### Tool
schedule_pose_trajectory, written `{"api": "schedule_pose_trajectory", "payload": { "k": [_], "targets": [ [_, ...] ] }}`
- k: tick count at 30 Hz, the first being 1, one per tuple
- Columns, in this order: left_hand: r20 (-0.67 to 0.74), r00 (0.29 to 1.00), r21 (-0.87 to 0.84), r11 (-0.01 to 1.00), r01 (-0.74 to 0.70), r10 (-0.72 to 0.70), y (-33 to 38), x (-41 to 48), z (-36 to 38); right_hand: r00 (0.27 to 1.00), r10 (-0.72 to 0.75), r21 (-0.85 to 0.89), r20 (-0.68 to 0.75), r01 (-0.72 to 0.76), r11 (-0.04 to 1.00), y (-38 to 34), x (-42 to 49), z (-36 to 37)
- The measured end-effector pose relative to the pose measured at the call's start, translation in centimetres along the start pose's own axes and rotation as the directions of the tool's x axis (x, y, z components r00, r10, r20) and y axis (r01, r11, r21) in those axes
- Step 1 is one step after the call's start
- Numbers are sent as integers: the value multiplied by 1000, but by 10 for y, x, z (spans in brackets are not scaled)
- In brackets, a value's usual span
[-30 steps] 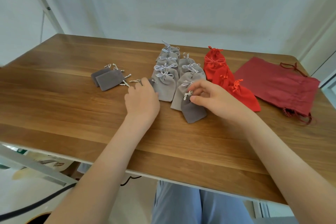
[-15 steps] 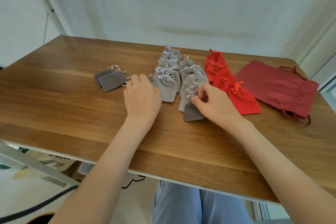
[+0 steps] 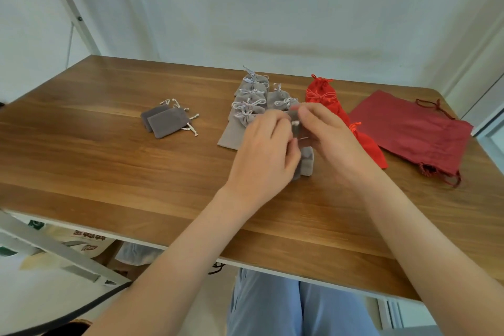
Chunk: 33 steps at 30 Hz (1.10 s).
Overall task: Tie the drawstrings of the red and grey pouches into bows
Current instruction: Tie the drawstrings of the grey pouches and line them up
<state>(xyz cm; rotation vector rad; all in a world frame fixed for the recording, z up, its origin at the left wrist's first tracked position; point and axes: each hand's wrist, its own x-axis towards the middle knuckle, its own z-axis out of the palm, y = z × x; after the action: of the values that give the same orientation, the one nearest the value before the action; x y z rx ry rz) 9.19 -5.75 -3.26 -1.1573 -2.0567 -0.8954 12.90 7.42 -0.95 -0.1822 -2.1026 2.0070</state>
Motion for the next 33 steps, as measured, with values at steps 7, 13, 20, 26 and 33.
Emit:
{"api": "schedule_pose_trajectory", "payload": {
  "k": [7, 13, 20, 26, 33],
  "targets": [
    [-6, 988, -131, 980, 152, -154, 1, 0, 3, 994, -22, -113, -104, 10, 994, 1, -4, -13],
    [260, 898, -157, 902, 402, -355, -4, 10, 5, 995, -97, -129, 8, 97, 987, -4, -11, -17],
    [272, 869, -81, 890, 448, -413, -11, 9, 11, 990, -143, -280, -5, 136, 950, -4, -12, -25],
    [232, 894, -99, 905, 413, -383, -1, 11, 11, 990, -135, -452, -31, 107, 886, 3, -11, -32],
    [244, 828, -327, 761, 560, -505, 7, 8, 11, 991, -135, -509, -16, 108, 854, 1, -18, -42]
  ]
}}
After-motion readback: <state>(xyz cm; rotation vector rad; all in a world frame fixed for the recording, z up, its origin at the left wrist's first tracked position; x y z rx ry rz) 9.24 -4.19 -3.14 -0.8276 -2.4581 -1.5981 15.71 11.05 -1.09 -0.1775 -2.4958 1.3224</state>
